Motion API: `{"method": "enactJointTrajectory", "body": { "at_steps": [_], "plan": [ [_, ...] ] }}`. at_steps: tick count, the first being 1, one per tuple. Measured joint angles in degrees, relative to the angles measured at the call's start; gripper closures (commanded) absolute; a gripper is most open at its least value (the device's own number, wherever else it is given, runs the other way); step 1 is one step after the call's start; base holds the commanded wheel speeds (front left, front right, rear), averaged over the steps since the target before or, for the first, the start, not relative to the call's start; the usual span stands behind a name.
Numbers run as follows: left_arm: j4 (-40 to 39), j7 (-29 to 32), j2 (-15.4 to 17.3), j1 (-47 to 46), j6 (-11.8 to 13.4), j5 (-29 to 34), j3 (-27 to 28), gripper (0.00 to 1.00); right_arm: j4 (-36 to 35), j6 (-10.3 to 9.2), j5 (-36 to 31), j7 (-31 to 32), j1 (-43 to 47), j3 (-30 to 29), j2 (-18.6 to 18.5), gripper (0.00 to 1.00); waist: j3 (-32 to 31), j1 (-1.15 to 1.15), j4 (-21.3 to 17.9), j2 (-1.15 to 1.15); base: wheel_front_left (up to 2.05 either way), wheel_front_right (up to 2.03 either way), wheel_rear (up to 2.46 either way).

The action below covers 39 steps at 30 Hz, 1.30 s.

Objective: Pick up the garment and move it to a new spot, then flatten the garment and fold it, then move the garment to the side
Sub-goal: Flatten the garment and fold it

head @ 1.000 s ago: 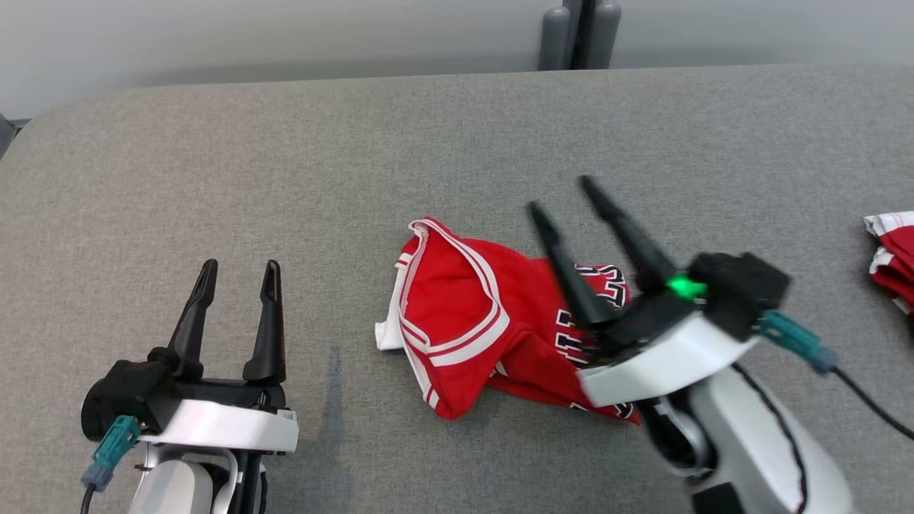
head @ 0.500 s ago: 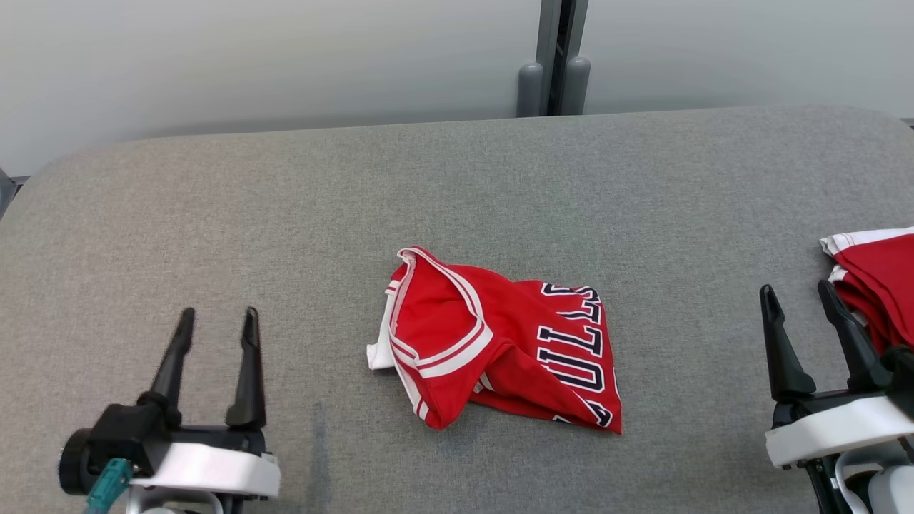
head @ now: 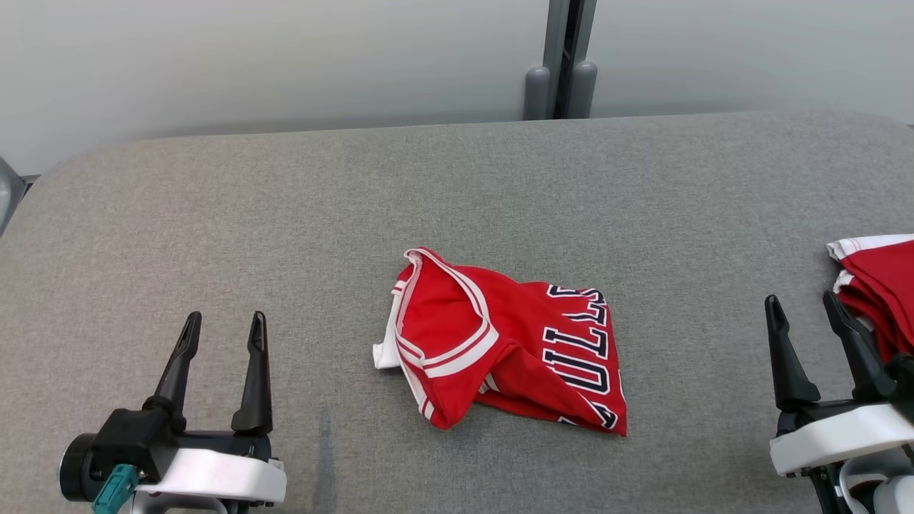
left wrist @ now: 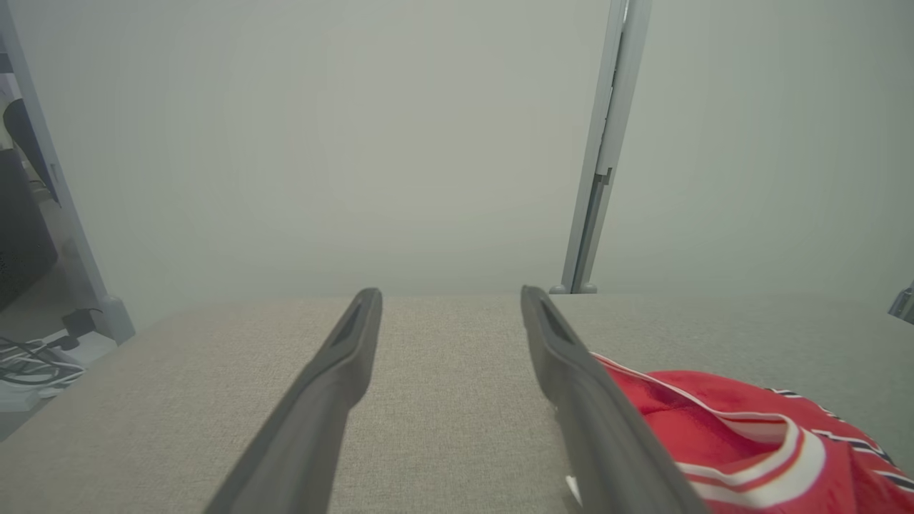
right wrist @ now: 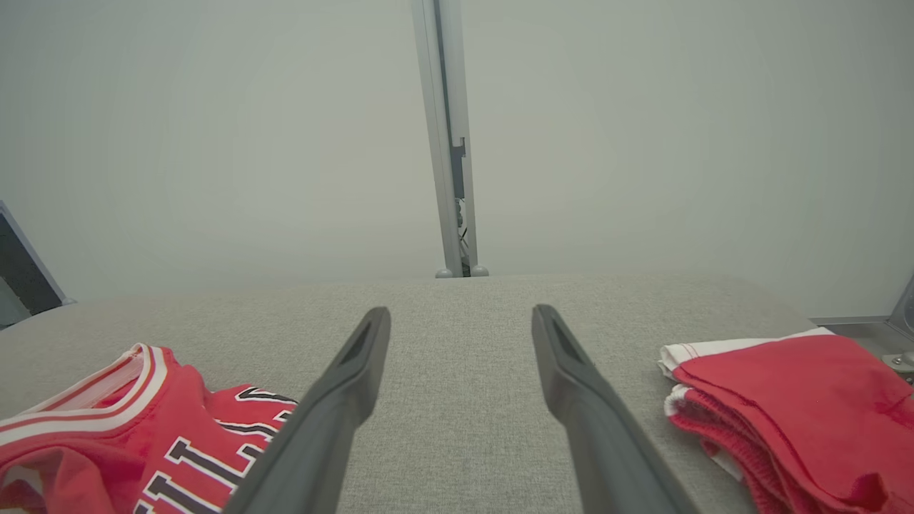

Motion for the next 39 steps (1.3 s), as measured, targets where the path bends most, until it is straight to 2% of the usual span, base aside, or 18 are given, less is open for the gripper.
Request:
{"method": "enactJointTrajectory", "body": {
  "at_steps": [5, 6, 7, 16, 25, 34, 39],
  "plan": [
    [-0.5, 0.1, 0.0, -0.2, 0.1, -0.1, -0.3, 0.00, 1.0, 0.00, 0.0, 0.8, -1.9, 1.8, -0.4, 0.00, 0.6, 0.00, 1.2, 0.00, 0.00, 0.00, 0.00],
    [-0.5, 0.1, 0.1, -0.2, 0.2, -0.1, -0.3, 0.00, 1.5, 0.00, 0.2, 1.0, -2.6, 2.8, -0.4, 0.65, 0.8, 0.00, 1.5, 0.00, 0.00, 0.00, 0.00],
    [-0.5, 0.1, 0.0, -0.3, 0.2, -0.2, -0.3, 0.00, 2.0, 0.00, 0.2, 1.1, -3.2, 4.0, -0.5, 1.00, 0.9, 0.00, 1.8, 0.00, 0.00, 0.00, 0.00],
    [0.4, -0.5, -0.6, -1.9, 0.2, -0.7, -1.2, 0.00, 10.9, 0.00, 4.0, 0.8, -10.9, 20.1, 1.6, 1.00, 2.7, 0.00, 5.6, 0.00, 0.00, 0.00, 0.00],
    [2.4, -1.4, -0.7, -3.4, 0.1, -1.5, -1.3, 0.00, 21.4, 0.00, 9.0, -1.8, -16.3, 31.5, 2.7, 1.00, 4.1, 0.00, 8.6, 0.00, 0.00, 0.00, 0.00],
    [3.4, -2.0, -0.5, -3.7, 0.2, -2.0, -1.0, 0.00, 22.9, 0.00, 12.3, -3.1, -14.8, 39.7, 3.3, 1.00, 4.1, 0.00, 7.9, 0.00, 0.00, 0.00, 0.00],
    [3.6, -2.1, -0.2, -3.8, 0.2, -2.0, -0.9, 0.00, 20.2, 0.00, 12.9, -4.2, -14.3, 40.2, 3.6, 1.00, 3.6, 0.00, 6.5, 0.00, 0.00, 0.00, 0.00]
  ]
}}
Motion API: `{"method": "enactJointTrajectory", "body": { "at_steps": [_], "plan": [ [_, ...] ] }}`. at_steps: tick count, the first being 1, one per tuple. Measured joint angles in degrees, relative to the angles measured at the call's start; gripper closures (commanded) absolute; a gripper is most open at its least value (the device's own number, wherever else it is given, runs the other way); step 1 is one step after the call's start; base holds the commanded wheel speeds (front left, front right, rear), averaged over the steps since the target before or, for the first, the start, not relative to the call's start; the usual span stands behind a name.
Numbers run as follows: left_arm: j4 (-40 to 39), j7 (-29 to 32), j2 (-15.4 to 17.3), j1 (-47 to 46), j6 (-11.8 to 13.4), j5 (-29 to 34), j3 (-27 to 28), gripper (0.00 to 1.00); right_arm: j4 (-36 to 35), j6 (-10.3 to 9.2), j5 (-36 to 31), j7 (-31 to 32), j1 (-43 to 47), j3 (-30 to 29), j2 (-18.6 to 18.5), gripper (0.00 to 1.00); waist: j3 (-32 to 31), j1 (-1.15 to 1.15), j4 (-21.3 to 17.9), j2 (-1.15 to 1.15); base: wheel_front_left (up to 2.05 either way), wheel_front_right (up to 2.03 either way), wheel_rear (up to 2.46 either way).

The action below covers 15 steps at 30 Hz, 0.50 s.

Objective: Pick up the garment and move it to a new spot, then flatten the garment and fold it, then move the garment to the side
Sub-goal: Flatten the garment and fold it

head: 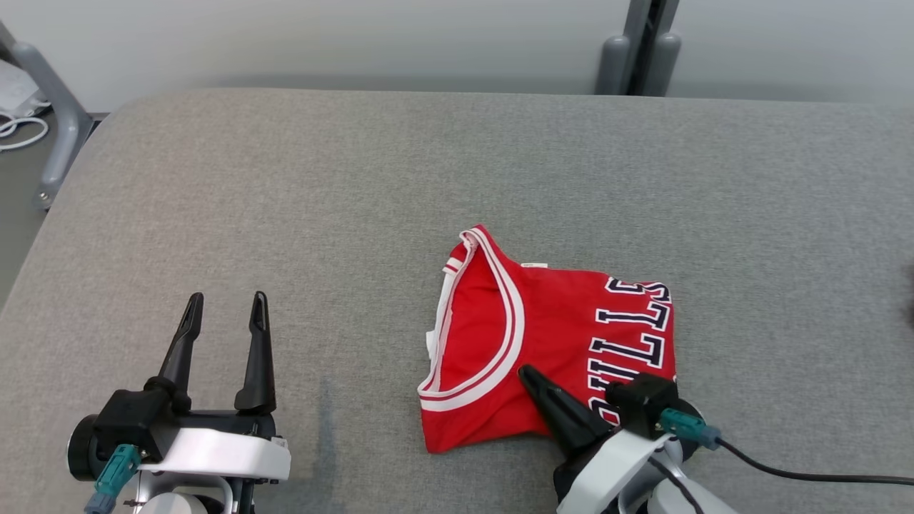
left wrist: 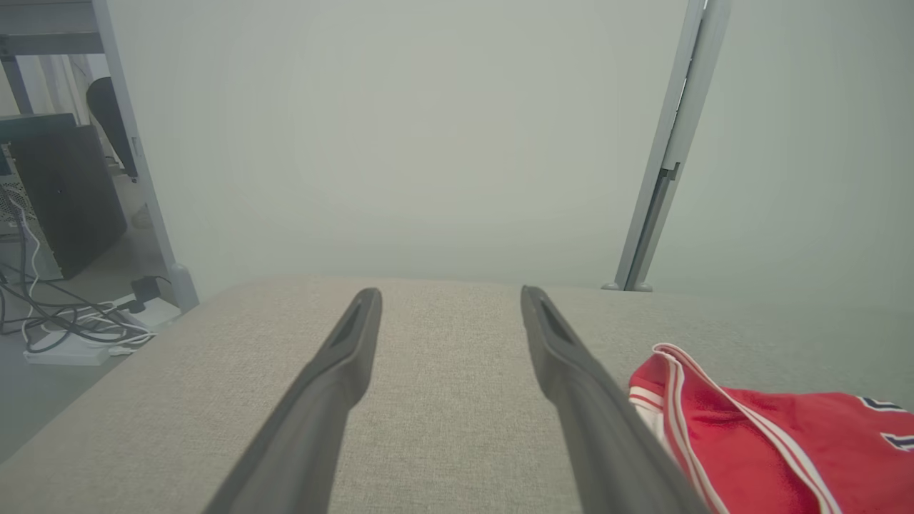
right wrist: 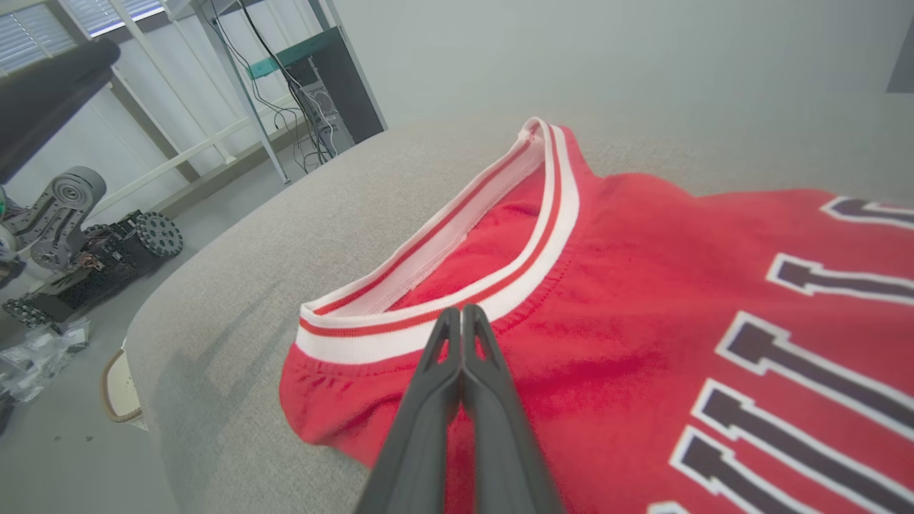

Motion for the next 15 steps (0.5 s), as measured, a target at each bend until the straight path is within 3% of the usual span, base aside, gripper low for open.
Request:
{"method": "enactJointTrajectory", "body": {
  "at_steps": [10, 11, 12, 13, 15],
  "plan": [
    [-0.1, 0.2, 0.8, 0.2, 0.3, -0.1, -0.4, 0.00, -6.7, 0.00, -2.8, -1.1, 2.0, -11.5, -1.5, 1.00, -1.8, 0.00, -3.4, 0.00, 0.00, 0.00, 0.00],
    [-0.1, 0.4, 1.0, 0.2, 0.3, -0.1, -0.4, 0.00, -7.4, 0.00, -3.4, -1.1, 2.5, -13.6, -1.6, 0.84, -2.1, 0.00, -3.8, 0.00, 0.00, 0.00, 0.00],
    [-0.1, 0.6, 1.0, 0.3, 0.3, -0.1, -0.5, 0.00, -7.8, 0.00, -4.0, -1.2, 3.0, -15.6, -1.8, 0.36, -2.3, 0.00, -4.2, 0.00, 0.00, 0.00, 0.00],
    [-0.2, 0.7, 1.2, 0.4, 0.3, 0.0, -0.5, 0.00, -8.2, 0.00, -4.6, -1.2, 3.4, -17.6, -1.9, 0.00, -2.5, 0.00, -4.6, 0.00, 0.00, 0.00, 0.00],
    [-0.2, 1.0, 1.4, 0.6, 0.3, 0.0, -0.6, 0.00, -9.0, 0.00, -5.9, -1.2, 4.5, -21.5, -2.1, 0.00, -2.9, 0.00, -5.3, 0.00, 0.00, 0.00, 0.00]
  ]
}}
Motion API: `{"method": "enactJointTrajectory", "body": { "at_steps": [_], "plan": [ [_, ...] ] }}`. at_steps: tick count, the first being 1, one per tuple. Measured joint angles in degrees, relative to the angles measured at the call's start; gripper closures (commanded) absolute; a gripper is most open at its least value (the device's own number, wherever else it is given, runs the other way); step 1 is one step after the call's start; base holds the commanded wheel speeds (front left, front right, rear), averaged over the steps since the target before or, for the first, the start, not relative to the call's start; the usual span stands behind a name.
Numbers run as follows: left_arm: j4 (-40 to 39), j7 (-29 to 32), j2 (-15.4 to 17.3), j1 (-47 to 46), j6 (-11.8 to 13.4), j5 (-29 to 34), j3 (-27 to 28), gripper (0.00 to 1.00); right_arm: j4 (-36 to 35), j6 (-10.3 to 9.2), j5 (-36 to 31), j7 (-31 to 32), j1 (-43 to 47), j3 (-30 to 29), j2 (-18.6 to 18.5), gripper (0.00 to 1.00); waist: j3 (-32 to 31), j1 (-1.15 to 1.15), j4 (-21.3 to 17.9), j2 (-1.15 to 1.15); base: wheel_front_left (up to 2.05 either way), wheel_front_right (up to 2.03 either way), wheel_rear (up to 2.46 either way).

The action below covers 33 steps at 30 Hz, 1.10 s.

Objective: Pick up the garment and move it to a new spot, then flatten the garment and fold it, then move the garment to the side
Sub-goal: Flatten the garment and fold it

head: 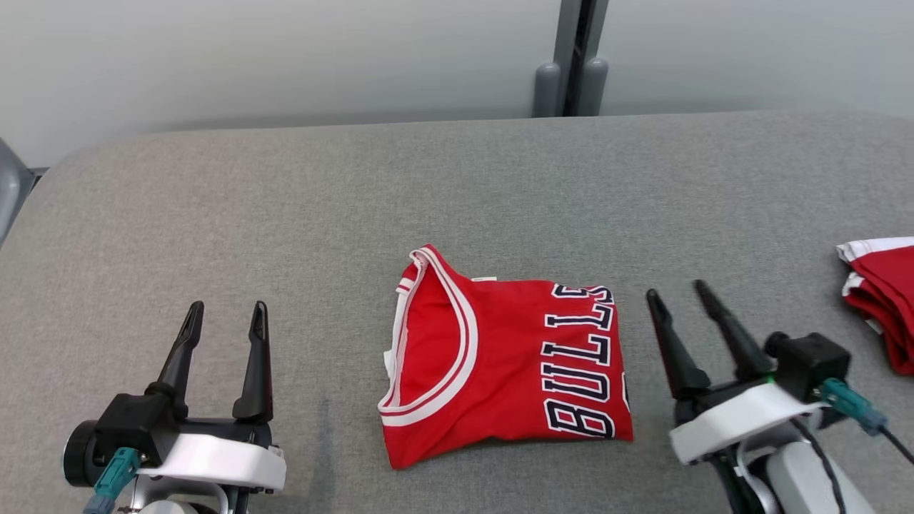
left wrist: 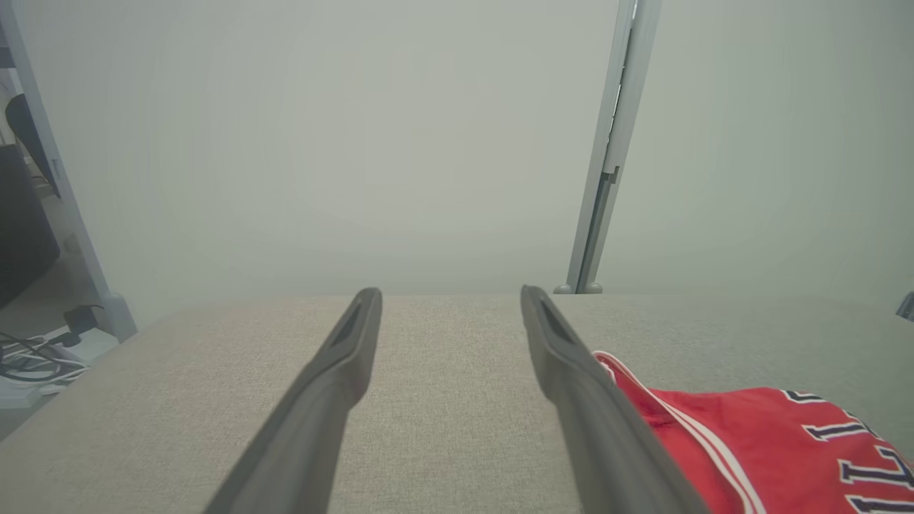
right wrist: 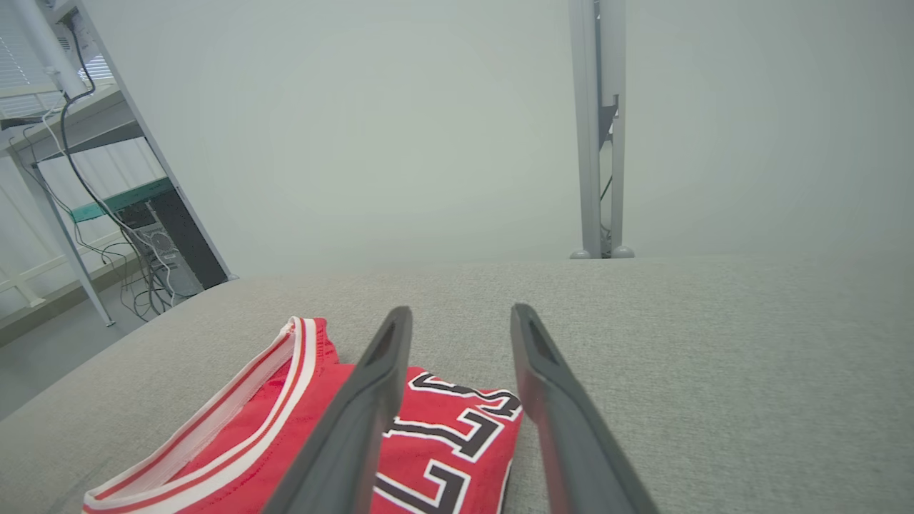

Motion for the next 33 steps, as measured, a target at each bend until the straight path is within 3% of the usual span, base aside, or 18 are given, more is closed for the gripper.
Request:
{"method": "enactJointTrajectory", "body": {
  "at_steps": [6, 11, 33],
  "plan": [
    [0.1, 0.7, 0.7, 1.0, 0.1, 0.1, -0.4, 0.00, -3.1, 0.00, -4.1, 1.5, 4.0, -9.2, 0.1, 0.00, -1.4, 0.00, -1.5, 0.00, 0.00, 0.00, 0.00],
    [0.4, 1.5, 1.5, 2.5, 0.2, 0.4, -0.6, 0.00, -6.7, 0.00, -6.4, 3.6, 8.1, -13.4, 0.6, 0.00, -3.0, 0.00, -2.4, 0.00, 0.00, 0.00, 0.00],
    [-0.2, 4.0, 2.9, 7.2, 1.8, -0.1, -1.2, 0.00, -18.7, 0.00, -9.0, 11.1, 20.4, -18.1, 2.6, 0.00, -8.4, 0.00, -3.6, 0.00, 0.00, 0.00, 0.00]
  ]
}}
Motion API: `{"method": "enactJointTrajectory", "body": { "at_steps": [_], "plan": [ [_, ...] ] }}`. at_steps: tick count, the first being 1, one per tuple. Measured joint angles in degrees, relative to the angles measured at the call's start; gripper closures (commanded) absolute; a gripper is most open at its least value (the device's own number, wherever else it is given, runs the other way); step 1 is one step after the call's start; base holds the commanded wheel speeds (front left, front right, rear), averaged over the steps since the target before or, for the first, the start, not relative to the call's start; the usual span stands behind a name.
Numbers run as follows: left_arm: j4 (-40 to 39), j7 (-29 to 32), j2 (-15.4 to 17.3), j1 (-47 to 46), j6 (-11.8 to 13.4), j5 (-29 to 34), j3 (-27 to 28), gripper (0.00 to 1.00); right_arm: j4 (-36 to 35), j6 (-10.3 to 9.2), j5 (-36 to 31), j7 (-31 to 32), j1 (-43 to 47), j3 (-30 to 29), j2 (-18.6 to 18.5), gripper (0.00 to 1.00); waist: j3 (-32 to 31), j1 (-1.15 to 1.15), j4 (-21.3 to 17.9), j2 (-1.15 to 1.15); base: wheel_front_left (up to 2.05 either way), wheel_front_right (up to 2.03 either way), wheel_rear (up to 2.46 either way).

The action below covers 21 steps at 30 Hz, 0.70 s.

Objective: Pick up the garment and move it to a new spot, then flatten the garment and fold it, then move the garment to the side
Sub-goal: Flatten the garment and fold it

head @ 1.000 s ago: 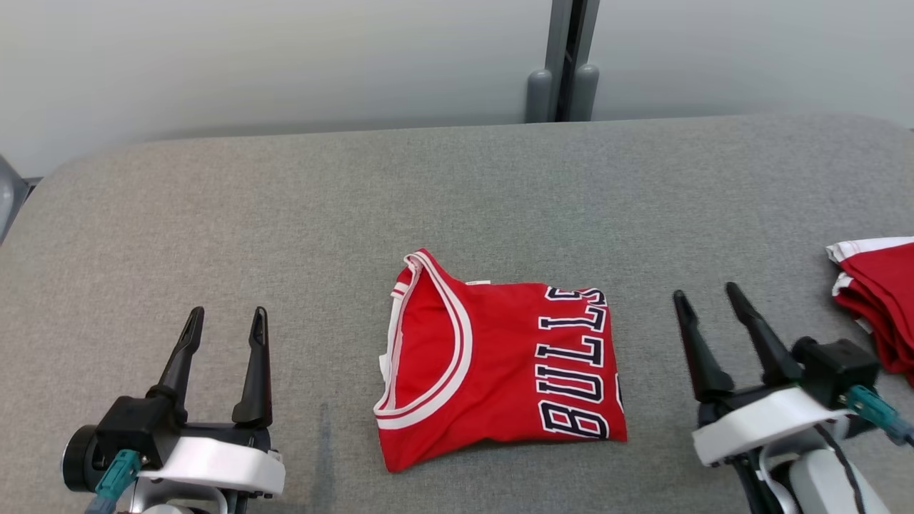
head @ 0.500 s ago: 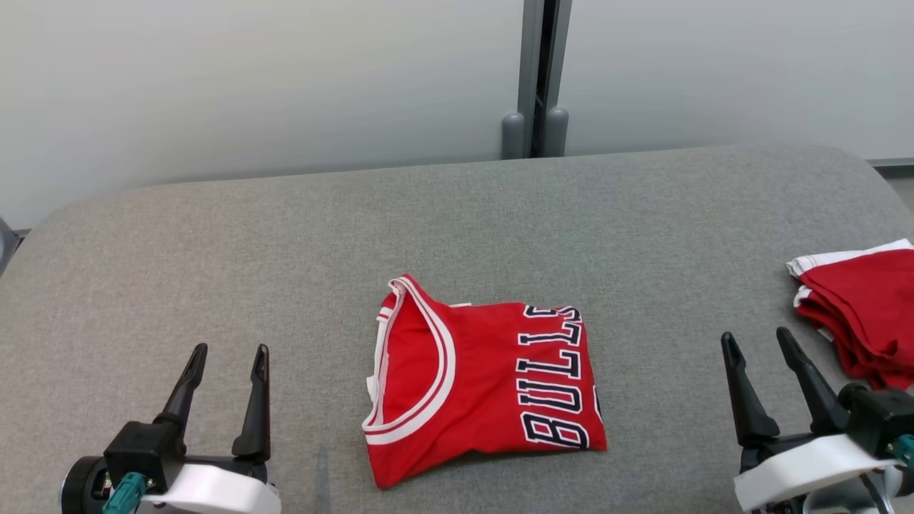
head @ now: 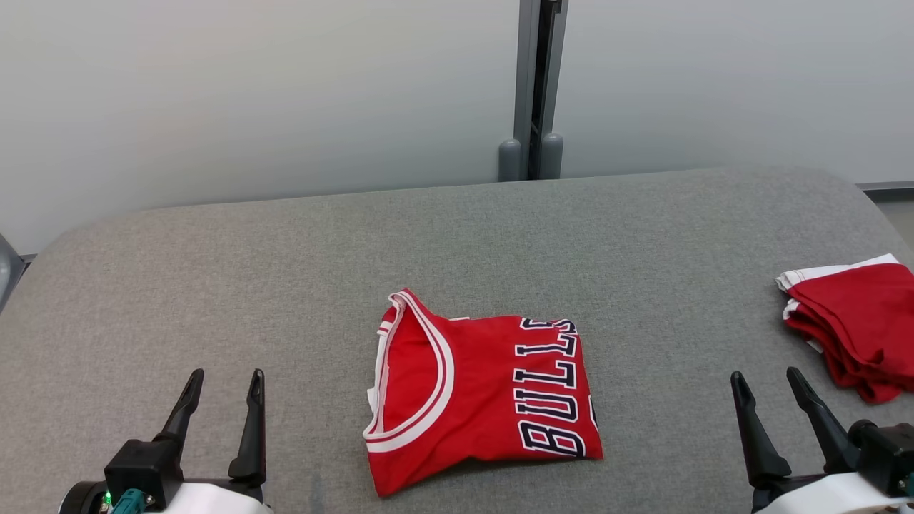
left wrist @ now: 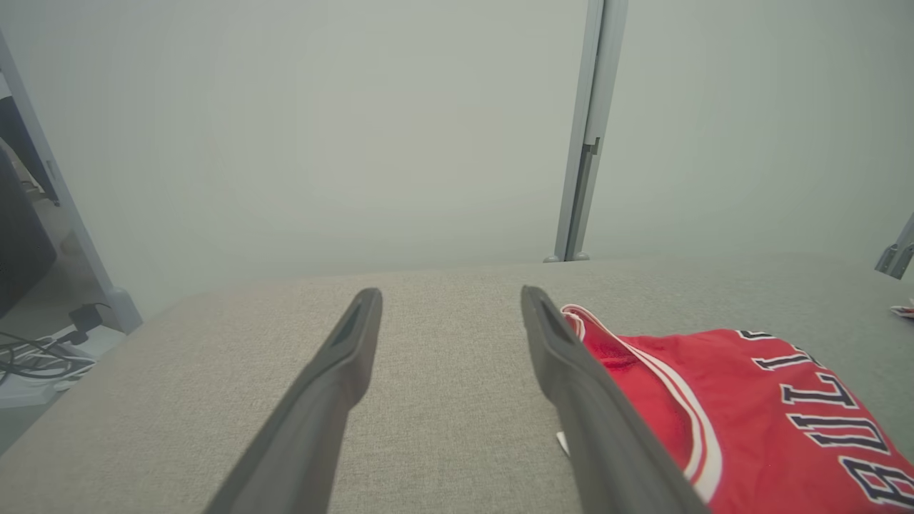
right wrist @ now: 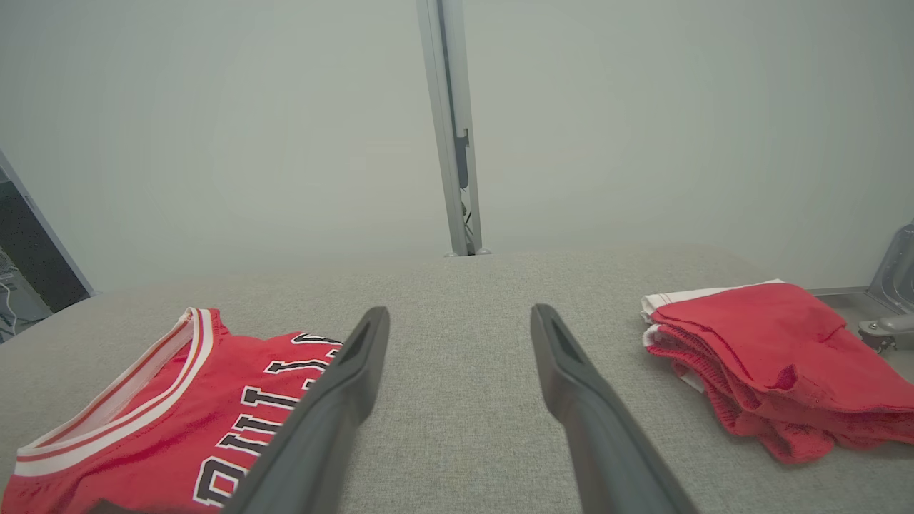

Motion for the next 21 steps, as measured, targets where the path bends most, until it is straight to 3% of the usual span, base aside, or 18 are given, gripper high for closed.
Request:
{"method": "enactJointTrajectory", "body": {
  "at_steps": [21],
  "plan": [
    [0.1, 0.0, 0.4, 0.2, 1.4, -0.8, 0.2, 0.00, -0.8, 0.00, -0.4, 1.5, 1.1, -1.2, 0.6, 0.00, 0.0, 0.00, 0.6, 0.00, 0.00, 0.00, 0.00]
  ]
}}
